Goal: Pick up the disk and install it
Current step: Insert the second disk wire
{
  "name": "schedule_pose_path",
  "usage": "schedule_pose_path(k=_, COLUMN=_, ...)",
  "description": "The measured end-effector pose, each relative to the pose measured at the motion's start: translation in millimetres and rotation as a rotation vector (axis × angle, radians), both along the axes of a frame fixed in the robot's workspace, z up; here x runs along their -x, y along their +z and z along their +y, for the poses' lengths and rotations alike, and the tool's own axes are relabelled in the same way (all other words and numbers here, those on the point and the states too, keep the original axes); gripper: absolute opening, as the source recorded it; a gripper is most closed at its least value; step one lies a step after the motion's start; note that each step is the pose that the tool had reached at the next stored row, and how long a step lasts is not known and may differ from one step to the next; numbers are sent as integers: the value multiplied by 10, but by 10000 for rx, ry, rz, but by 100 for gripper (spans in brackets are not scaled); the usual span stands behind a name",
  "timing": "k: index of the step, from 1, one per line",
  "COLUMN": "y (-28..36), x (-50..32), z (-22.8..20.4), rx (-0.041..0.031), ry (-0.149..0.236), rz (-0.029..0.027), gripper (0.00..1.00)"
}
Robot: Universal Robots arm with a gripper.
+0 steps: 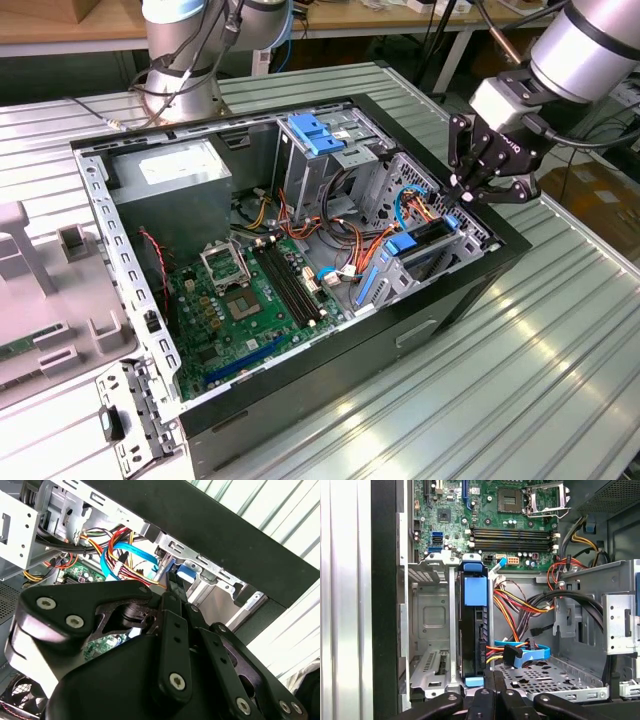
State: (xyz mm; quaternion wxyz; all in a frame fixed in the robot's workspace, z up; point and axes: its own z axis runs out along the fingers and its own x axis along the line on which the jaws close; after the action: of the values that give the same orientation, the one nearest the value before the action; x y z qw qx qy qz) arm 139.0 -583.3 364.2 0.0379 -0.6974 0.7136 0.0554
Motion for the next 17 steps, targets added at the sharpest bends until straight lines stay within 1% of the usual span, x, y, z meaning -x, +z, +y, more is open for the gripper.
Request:
schedule_pose_path(k=3, y=0, x=-1, z=0, rx=0, ry=0, rz=0, gripper=11)
schedule_pose_path(k=4, y=0, x=-1, z=0, rx=0, ry=1, rz=0, gripper=17)
schedule_pose_path(k=5, y=0, x=-1, z=0, rx=0, ry=0, rz=0, gripper=17)
schedule_pose_path(k=6, y=0, x=-2, z=0, rx=1, ry=1, rz=0, gripper=24)
schedule_pose_path(k=7, y=0, x=-2, z=0, rx=0, ry=0, rz=0, gripper=24)
schedule_pose_path(k=9, y=0, x=-2, z=0, rx=0, ry=1, rz=0, gripper=36)
schedule_pose_path(k=10, y=0, x=-2, z=0, rx=0, ry=0, rz=0, gripper=36)
schedule_pose_path(k=11, y=0, x=-2, z=0, rx=0, ry=0, rz=0, gripper=42)
schedule_pose_path(k=13, y=16, x=-2, z=1, rx=2, ry=0, rz=0, gripper=42)
schedule_pose_path(k=15, y=62, x=-3, z=11, rx=1, ry=1, rz=0, gripper=42)
schedule_pose_path(k=17, y=80, x=-2, z=21, rx=-2, ry=1, rz=0, gripper=42)
